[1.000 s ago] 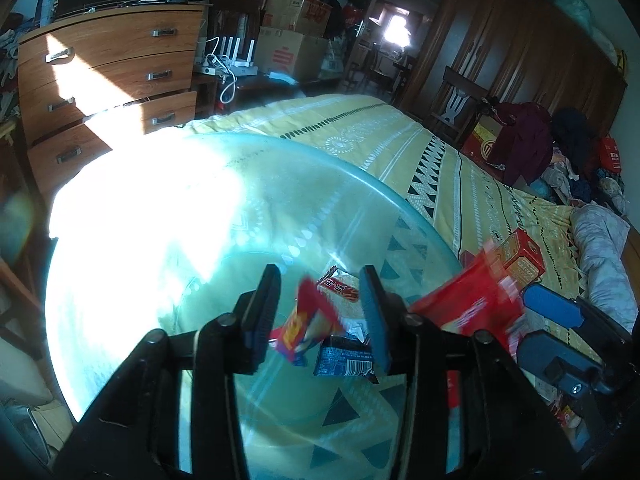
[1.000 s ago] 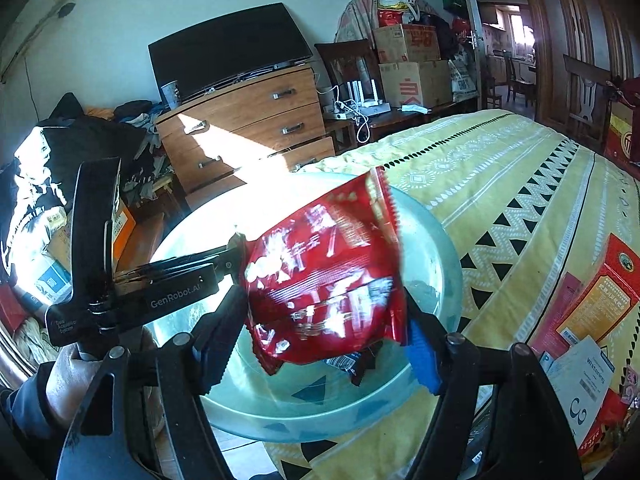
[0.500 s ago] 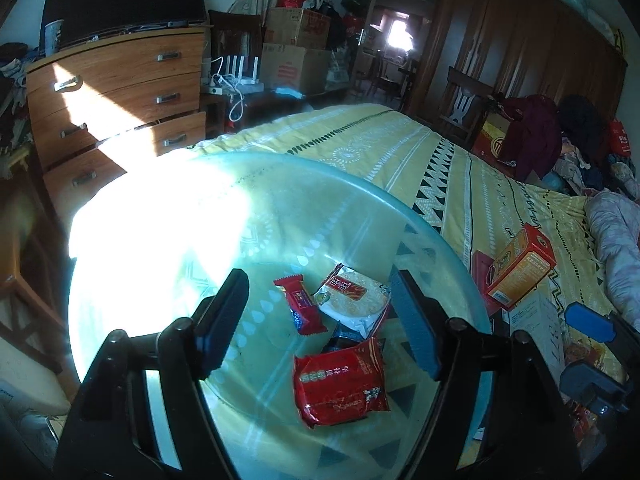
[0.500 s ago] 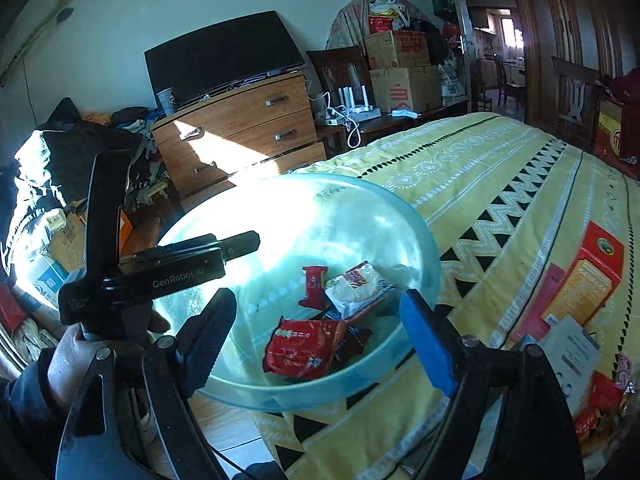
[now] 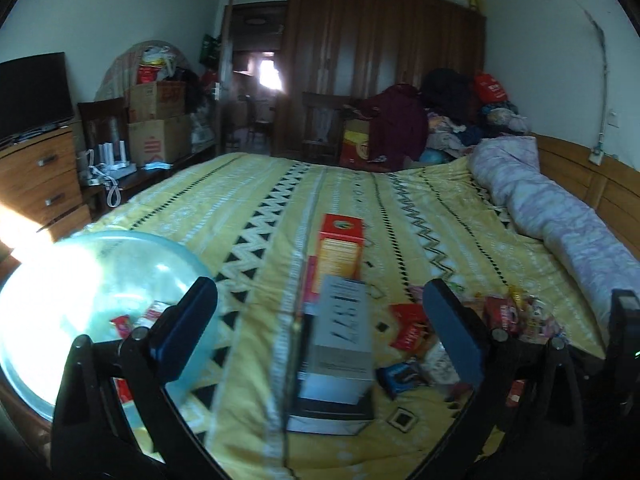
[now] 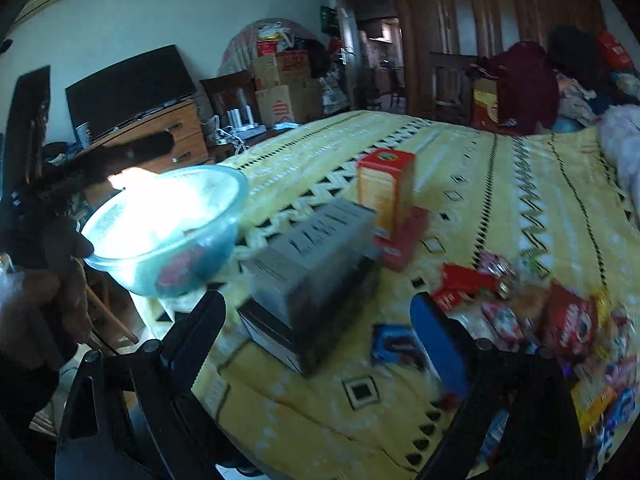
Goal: Organize snacks
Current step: 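Move both open tools back over the snack pile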
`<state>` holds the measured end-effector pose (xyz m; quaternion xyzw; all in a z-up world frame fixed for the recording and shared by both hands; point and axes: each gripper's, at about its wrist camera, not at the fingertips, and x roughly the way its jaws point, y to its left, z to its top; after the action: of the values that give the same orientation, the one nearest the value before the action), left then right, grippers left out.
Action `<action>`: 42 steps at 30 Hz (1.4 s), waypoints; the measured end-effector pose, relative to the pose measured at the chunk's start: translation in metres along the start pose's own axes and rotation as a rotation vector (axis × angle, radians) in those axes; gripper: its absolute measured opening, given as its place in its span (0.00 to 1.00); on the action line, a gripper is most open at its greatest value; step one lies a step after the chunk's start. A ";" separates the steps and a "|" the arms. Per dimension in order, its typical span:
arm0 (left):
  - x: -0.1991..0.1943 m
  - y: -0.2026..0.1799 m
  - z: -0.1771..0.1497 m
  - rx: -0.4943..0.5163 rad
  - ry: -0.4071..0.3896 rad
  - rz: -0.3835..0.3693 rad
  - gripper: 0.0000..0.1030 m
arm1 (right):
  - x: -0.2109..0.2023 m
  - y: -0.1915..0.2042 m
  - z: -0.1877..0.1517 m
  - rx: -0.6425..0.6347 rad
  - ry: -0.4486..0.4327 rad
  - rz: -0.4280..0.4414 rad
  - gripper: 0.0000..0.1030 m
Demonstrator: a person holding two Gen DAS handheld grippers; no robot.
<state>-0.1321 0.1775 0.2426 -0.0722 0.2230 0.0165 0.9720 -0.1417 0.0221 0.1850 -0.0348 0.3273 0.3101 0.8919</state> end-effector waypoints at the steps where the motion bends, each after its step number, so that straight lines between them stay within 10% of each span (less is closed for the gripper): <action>1: 0.006 -0.014 -0.006 0.001 0.027 -0.061 1.00 | -0.004 -0.014 -0.014 0.020 0.019 -0.024 0.92; 6: 0.063 -0.077 -0.063 0.040 0.275 -0.238 1.00 | -0.009 -0.076 -0.087 0.110 0.128 -0.114 0.93; 12: 0.123 -0.092 -0.137 0.111 0.446 -0.119 1.00 | 0.015 -0.116 -0.127 0.166 0.178 -0.133 0.92; 27: 0.158 -0.118 -0.191 0.131 0.427 0.057 1.00 | 0.053 -0.119 -0.131 -0.111 0.016 -0.186 1.00; 42: 0.172 -0.120 -0.190 0.103 0.425 0.112 1.00 | -0.001 -0.177 -0.152 0.324 0.176 -0.277 1.00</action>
<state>-0.0517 0.0305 0.0147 -0.0120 0.4268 0.0433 0.9032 -0.1257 -0.1607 0.0417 0.0376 0.4413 0.1239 0.8880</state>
